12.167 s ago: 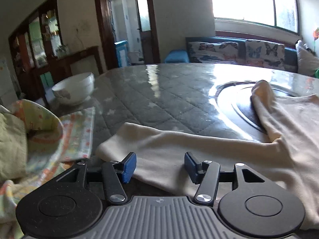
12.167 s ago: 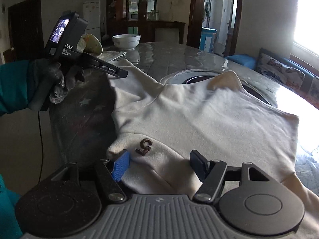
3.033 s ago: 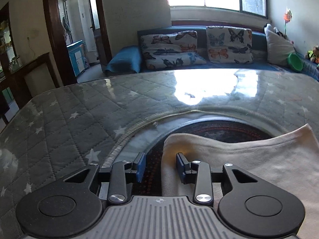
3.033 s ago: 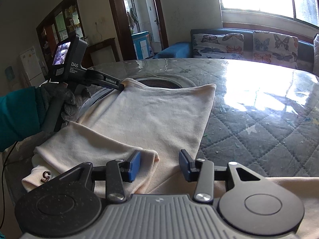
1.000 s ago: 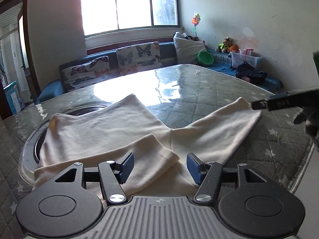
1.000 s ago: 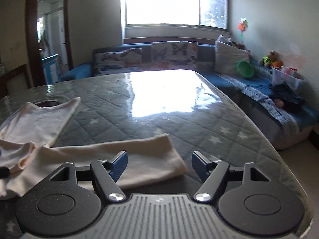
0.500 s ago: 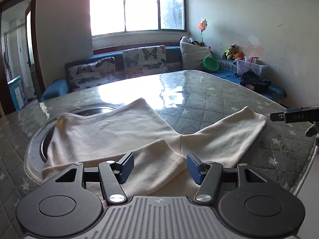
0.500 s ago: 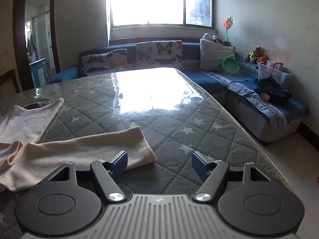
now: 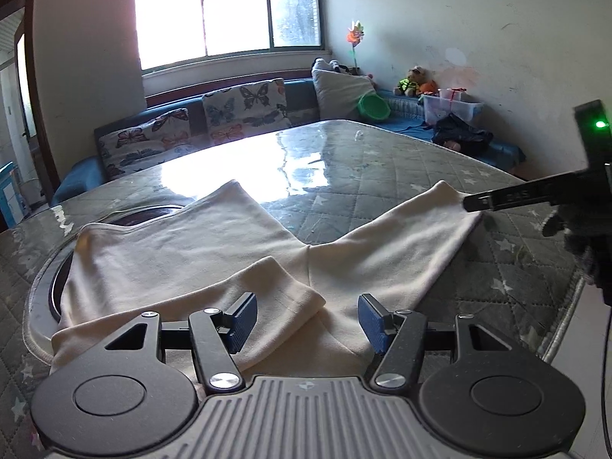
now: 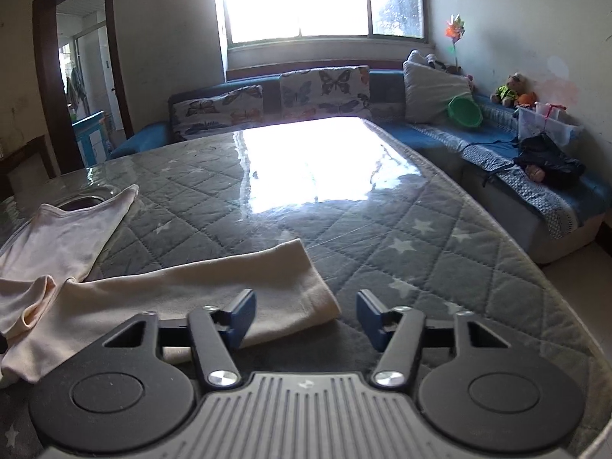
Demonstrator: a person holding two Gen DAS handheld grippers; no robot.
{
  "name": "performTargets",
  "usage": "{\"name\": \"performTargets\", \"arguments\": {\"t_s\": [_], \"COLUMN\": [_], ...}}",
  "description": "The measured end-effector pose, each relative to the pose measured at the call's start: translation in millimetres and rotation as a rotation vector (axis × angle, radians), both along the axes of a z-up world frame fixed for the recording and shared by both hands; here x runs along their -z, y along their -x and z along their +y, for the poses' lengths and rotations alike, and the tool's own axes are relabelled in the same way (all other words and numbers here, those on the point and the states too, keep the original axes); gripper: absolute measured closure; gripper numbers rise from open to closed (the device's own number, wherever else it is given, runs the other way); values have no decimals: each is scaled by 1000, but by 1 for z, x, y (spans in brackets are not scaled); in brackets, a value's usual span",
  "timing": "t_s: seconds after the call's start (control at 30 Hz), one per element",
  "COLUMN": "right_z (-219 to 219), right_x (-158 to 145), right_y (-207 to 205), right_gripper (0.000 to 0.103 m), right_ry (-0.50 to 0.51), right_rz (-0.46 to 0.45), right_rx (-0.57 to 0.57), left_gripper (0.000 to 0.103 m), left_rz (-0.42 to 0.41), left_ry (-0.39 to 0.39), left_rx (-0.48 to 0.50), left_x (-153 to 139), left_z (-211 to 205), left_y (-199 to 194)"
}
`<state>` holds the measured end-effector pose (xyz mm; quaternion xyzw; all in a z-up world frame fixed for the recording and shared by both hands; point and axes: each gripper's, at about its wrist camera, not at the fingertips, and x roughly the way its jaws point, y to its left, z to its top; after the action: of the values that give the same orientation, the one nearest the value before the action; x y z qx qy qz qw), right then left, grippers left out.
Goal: Fold clothes
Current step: 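Move the right gripper to the sleeve end and grasp it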
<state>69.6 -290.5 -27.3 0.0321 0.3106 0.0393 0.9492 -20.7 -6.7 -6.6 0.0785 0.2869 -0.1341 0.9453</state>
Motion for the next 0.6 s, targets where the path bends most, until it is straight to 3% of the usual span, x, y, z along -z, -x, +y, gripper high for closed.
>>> {"name": "performTargets", "arguments": {"t_s": [0.17, 0.37, 0.6], "right_z": [-1, -3, 8], "right_x": [6, 1, -45], "right_y": [-4, 1, 4], "right_gripper": [86, 94, 94], "right_ry": [-21, -49, -112], "right_rz": [2, -32, -114], "right_rx": [-1, -1, -74], "left_gripper": [39, 36, 32], "left_rz": [4, 28, 45], "left_ry": [-13, -2, 32], "left_rx": [27, 73, 133], "left_x": [1, 7, 16], "left_z": [-6, -10, -14], "left_y": [-6, -14, -16]}}
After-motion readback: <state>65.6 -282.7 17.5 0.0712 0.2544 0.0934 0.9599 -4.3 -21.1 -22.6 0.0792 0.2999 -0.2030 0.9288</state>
